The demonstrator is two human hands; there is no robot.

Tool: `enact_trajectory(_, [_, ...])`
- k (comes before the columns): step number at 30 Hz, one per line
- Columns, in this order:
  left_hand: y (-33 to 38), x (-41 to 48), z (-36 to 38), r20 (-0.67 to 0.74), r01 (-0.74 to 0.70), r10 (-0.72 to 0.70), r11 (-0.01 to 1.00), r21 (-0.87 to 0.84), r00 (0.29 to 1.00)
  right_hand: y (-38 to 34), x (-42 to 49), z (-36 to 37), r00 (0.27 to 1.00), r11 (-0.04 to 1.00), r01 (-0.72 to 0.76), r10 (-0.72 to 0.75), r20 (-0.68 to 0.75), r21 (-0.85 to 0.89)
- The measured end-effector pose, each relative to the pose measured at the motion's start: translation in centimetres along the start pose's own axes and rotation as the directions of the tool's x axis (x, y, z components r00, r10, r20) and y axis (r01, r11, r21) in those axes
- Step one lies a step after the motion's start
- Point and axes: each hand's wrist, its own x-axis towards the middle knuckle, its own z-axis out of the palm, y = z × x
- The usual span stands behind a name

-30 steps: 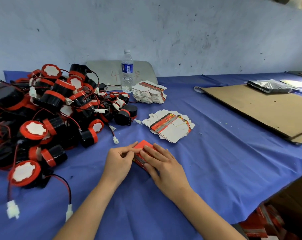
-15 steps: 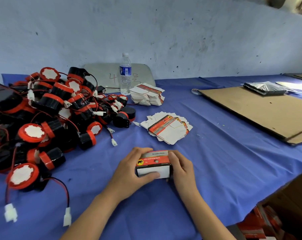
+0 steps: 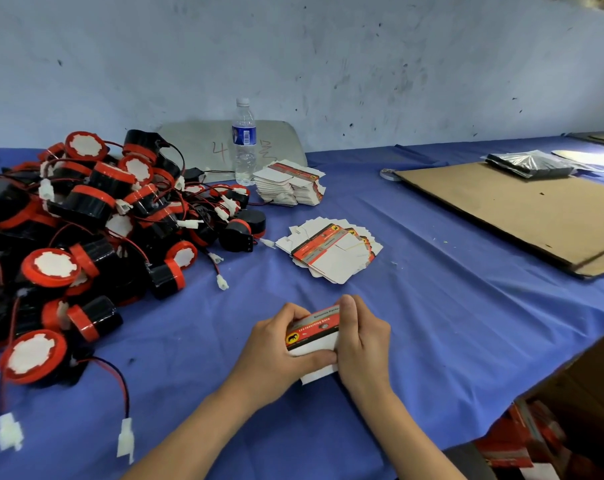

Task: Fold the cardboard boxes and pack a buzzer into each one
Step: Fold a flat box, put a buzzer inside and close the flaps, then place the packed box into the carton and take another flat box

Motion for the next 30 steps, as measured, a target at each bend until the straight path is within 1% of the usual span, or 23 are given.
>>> enact_trajectory(2, [0.2, 0.0, 0.1, -0.004, -0.013, 0.013, 1.000, -0.004, 1.000, -0.1, -0.1, 0.0, 1.000, 1.000, -0.022, 0.022, -0.004, 0.013])
enact_trajectory(4, [0.1, 0.1, 0.0, -0.011, -0.024, 0.024, 0.999, -0.031, 1.000, -0.1, 0.0, 0.0, 0.997, 0.995, -0.079, 0.080, -0.020, 0.061])
enact_trajectory(6, [0.0, 0.1, 0.0, 0.006, 0.000, 0.000, 0.996, -0.092, 1.000, -0.1, 0.7, -0.4, 0.974, 0.961, -0.216, 0.225, -0.034, 0.172])
enact_trajectory(7, [-0.1, 0.0, 0.0, 0.021, 0.017, -0.015, 0.995, -0.102, 1.000, 0.0, 1.1, -0.7, 0.951, 0.925, -0.294, 0.307, -0.020, 0.239])
enact_trajectory(8, [-0.2, 0.0, 0.1, 0.030, 0.030, -0.027, 0.995, -0.094, 0.999, 0.0, 1.4, -1.0, 0.933, 0.893, -0.347, 0.361, 0.005, 0.286])
enact_trajectory(9, [-0.3, 0.0, 0.1, 0.027, 0.038, -0.036, 0.996, -0.085, 0.999, 0.0, 1.5, -1.2, 0.927, 0.882, -0.367, 0.374, 0.036, 0.295])
enact_trajectory(12, [-0.9, 0.2, -0.1, 0.012, 0.078, -0.077, 0.990, -0.118, 0.997, 0.1, 1.3, -1.7, 0.948, 0.919, -0.318, 0.301, 0.105, 0.234])
enact_trajectory(15, [-1.2, 0.5, -0.4, 0.044, 0.115, -0.109, 0.978, -0.173, 0.993, -0.1, 0.8, -1.8, 0.955, 0.920, -0.291, 0.262, 0.140, 0.262])
enact_trajectory(17, [-1.1, 0.5, -0.5, 0.070, 0.119, -0.106, 0.970, -0.214, 0.992, -0.4, 0.6, -2.0, 0.956, 0.908, -0.292, 0.273, 0.105, 0.301])
enact_trajectory(18, [-1.0, 0.5, -0.5, 0.077, 0.105, -0.089, 0.966, -0.237, 0.993, -0.5, 0.5, -2.3, 0.956, 0.903, -0.291, 0.286, 0.061, 0.317])
enact_trajectory(19, [-1.1, 0.4, -0.5, 0.077, 0.091, -0.074, 0.963, -0.255, 0.994, -0.5, 0.4, -2.8, 0.947, 0.895, -0.292, 0.319, -0.027, 0.336])
enact_trajectory(20, [-1.0, 0.4, -0.6, 0.076, 0.085, -0.067, 0.959, -0.271, 0.995, -0.4, 0.4, -3.5, 0.913, 0.884, -0.287, 0.369, -0.175, 0.368])
enact_trajectory(21, [-1.1, 0.4, -0.6, 0.070, 0.082, -0.065, 0.955, -0.285, 0.995, -0.3, 0.4, -4.4, 0.839, 0.874, -0.256, 0.413, -0.355, 0.412])
enact_trajectory(22, [-1.2, 0.5, -0.7, 0.063, 0.080, -0.064, 0.951, -0.298, 0.996, -0.3, 0.4, -5.5, 0.732, 0.879, -0.183, 0.421, -0.536, 0.441])
enact_trajectory(23, [-1.2, 0.6, -0.7, 0.058, 0.079, -0.064, 0.947, -0.312, 0.996, -0.3, 0.3, -6.7, 0.610, 0.899, -0.081, 0.386, -0.692, 0.430])
enact_trajectory(24, [-1.2, 0.6, -0.6, 0.057, 0.080, -0.064, 0.941, -0.329, 0.996, -0.4, 0.2, -7.7, 0.495, 0.929, 0.001, 0.321, -0.808, 0.370])
enact_trajectory(25, [-1.2, 0.7, -0.5, 0.062, 0.082, -0.064, 0.935, -0.346, 0.996, -0.4, 0.1, -8.8, 0.397, 0.959, 0.027, 0.248, -0.884, 0.282])
enact_trajectory(26, [-1.2, 0.7, -0.5, 0.062, 0.081, -0.063, 0.930, -0.358, 0.996, -0.3, 0.1, -9.6, 0.329, 0.979, -0.005, 0.194, -0.924, 0.204])
enact_trajectory(27, [-1.1, 0.7, -0.3, 0.065, 0.072, -0.052, 0.929, -0.362, 0.997, -0.1, 0.1, -10.3, 0.292, 0.988, -0.064, 0.156, -0.944, 0.144])
enact_trajectory(28, [-1.1, 0.7, -0.2, 0.069, 0.064, -0.042, 0.932, -0.357, 0.997, 0.1, 0.1, -10.6, 0.291, 0.988, -0.118, 0.129, -0.948, 0.099])
enact_trajectory(29, [-1.2, 0.6, -0.2, 0.073, 0.060, -0.037, 0.936, -0.348, 0.997, 0.3, 0.1, -10.5, 0.321, 0.987, -0.144, 0.108, -0.941, 0.064])
enact_trajectory(30, [-1.2, 0.6, -0.2, 0.077, 0.058, -0.033, 0.938, -0.341, 0.997, 0.4, 0.1, -10.1, 0.363, 0.990, -0.136, 0.078, -0.929, 0.030])
